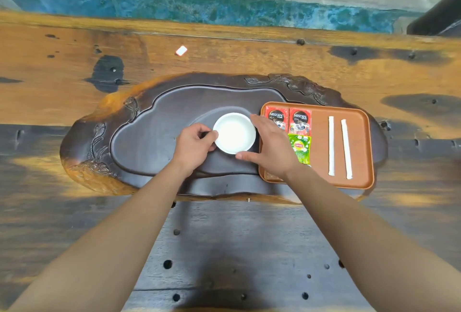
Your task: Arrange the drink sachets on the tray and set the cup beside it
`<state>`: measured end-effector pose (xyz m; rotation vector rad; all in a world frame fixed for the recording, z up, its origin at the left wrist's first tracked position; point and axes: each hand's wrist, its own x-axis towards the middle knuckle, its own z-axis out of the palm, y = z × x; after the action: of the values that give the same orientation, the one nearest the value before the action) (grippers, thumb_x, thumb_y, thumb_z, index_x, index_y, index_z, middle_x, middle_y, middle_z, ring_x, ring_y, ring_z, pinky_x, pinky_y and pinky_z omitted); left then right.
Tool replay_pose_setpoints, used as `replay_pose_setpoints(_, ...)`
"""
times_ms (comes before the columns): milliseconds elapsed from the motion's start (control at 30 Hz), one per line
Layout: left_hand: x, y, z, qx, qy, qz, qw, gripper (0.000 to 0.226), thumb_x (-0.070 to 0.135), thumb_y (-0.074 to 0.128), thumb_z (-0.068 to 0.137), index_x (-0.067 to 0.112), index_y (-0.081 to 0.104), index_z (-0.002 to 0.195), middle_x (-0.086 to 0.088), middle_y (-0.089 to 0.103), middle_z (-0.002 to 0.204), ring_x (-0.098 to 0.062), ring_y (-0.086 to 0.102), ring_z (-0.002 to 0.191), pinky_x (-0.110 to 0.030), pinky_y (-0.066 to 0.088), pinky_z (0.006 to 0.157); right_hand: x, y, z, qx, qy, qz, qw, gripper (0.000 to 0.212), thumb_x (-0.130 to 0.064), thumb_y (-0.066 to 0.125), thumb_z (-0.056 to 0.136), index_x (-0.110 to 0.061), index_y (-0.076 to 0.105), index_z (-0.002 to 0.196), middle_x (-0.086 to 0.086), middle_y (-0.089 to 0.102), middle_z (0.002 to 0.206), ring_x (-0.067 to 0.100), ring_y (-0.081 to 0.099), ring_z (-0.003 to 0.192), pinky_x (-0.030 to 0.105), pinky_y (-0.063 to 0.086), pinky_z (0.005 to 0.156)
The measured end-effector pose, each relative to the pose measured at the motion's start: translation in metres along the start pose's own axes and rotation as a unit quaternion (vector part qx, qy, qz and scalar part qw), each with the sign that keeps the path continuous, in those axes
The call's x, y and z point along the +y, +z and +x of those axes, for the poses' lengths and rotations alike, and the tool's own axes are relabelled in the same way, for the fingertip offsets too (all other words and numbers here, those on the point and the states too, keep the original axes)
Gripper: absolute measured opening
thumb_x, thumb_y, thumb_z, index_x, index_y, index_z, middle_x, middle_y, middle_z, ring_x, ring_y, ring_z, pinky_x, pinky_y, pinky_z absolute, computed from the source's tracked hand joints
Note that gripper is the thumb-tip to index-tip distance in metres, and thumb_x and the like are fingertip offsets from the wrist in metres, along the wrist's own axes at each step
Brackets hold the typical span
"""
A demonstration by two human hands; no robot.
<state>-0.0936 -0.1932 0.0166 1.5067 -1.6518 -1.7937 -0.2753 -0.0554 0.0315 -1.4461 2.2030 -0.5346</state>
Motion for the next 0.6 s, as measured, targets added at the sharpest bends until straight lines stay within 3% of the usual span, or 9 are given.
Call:
replay_pose_setpoints(200, -0.0045, 0.0007, 0.0053, -0.027, 0.006, -0.038, 0.999, 0.011, 0.026, 0.076, 0.083, 0.028, 0.072, 0.073, 0.01, 0.074, 0.076, -0.011, 0.073, 0.074, -0.042, 0.063, 0.083, 0.0078, -0.0029, 0.0078, -0.009, -0.01, -0.007, 1.0, 0.104, -0.067, 0.079, 0.067, -0.02, 0.037, 0.151, 0.003, 0.044, 0.156, 0.025, 0.034, 0.147, 0.047, 0.031, 0.117)
replay_pose_setpoints(367, -0.0058, 0.0032, 0.0062, -0.037, 0.019, -0.049, 0.998, 0.012, 0.02, 0.073, 0.09, 0.026, 0.07, 0.079, 0.014, 0.07, 0.075, -0.01, 0.07, 0.077, -0.038, 0.062, 0.084, 0.0064, -0.0029, 0.0065, 0.002, -0.004, -0.005, 1.0, 0.105, -0.064, 0.082, 0.067, -0.018, 0.038, 0.151, 0.004, 0.046, 0.155, 0.025, 0.035, 0.146, 0.044, 0.029, 0.118)
replay_pose_setpoints(600, -0.0062, 0.0042, 0.0072, -0.025, 0.038, 0.017, 0.999, 0.009, 0.033, 0.073, 0.089, 0.029, 0.067, 0.094, -0.005, 0.069, 0.101, -0.021, 0.063, 0.09, -0.042, 0.054, 0.085, 0.0083, -0.0017, 0.004, 0.002, 0.001, -0.01, 1.0, 0.107, -0.065, 0.081, 0.067, -0.019, 0.034, 0.152, 0.004, 0.043, 0.157, 0.024, 0.034, 0.147, 0.046, 0.03, 0.117)
